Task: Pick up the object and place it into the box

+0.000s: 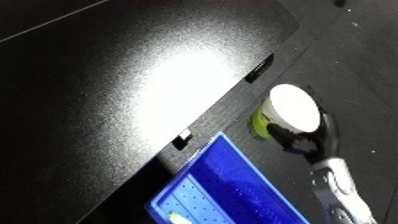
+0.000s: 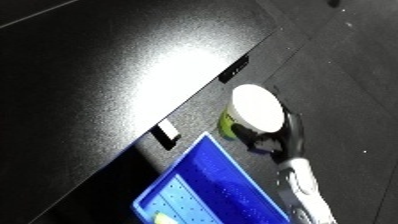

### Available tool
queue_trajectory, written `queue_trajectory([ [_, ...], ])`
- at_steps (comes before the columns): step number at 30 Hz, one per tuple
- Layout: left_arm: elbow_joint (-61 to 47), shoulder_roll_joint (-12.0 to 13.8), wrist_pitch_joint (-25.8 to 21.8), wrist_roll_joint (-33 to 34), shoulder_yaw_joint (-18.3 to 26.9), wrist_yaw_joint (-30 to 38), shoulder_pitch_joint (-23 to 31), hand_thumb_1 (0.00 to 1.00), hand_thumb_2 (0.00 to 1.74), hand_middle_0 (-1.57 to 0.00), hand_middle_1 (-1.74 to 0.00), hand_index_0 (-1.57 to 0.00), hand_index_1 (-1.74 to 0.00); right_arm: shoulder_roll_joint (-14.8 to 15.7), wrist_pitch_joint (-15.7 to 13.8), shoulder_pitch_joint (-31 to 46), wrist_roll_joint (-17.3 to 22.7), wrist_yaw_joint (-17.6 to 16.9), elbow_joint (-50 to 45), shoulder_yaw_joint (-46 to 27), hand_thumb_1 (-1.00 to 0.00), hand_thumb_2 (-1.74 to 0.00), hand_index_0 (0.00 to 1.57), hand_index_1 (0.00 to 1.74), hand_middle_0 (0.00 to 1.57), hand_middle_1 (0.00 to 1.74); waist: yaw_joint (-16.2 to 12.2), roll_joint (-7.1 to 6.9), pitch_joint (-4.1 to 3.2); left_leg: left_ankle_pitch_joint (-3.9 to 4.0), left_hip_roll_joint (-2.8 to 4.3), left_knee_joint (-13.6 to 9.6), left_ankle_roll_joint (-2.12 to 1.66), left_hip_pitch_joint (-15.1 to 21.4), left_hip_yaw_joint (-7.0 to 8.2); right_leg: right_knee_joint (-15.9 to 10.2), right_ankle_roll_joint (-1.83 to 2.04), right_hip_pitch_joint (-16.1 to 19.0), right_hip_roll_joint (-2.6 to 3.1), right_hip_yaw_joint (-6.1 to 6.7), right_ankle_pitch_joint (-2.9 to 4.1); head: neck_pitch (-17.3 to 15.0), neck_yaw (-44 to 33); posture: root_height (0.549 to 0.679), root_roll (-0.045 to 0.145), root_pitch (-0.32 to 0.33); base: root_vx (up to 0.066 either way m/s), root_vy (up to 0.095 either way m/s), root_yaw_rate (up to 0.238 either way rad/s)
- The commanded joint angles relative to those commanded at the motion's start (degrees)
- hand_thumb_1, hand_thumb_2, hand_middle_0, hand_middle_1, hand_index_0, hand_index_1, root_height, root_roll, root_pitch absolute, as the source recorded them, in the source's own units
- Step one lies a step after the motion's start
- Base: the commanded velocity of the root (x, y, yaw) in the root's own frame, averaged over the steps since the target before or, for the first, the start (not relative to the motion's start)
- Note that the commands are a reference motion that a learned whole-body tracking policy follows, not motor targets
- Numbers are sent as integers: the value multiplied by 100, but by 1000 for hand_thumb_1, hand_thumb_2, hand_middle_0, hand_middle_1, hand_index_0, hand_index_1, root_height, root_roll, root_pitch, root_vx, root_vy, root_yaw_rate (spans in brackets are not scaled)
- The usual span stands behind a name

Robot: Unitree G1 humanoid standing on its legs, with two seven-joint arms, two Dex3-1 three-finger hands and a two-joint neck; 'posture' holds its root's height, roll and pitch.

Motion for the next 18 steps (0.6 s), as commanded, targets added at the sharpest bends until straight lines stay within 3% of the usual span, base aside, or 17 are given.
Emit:
queue_trajectory([
  [5, -27, 78, 127, 42, -69, 53, -9, 0, 0, 0, 0, 0, 0, -194, 300, 95, -204, 410, 1145, 296, -850, -1479, 1334, 1479, 1334, 1479, 32, 36, 16, 12, -57, 9, 30, -40, -60, -58, -18, -39, 88, 43, 73, -64, 353, 633, 59, 22, -37, -25, 12],
  [12, -27, 170, 168, 43, -246, 72, -108, 0, 0, 0, 0, 0, 0, -452, 531, -291, -412, 609, 2429, 906, -500, -870, 785, 870, 785, 870, 147, 126, -9, 86, -137, -38, 40, -86, -176, -124, -43, -43, 130, 38, 127, -349, 723, 634, 57, 25, -28, -32, 57],
  [18, -16, 186, 229, 45, -420, 89, -222, 0, 0, 0, 0, 0, 0, -550, 583, -548, -945, 563, 3100, 1273, -200, -348, 314, 348, 314, 348, 240, 219, -58, 183, -175, -120, -1, -99, -255, -166, -40, -21, 105, 11, 149, -493, 894, 635, 57, 26, -14, -29, 73],
])
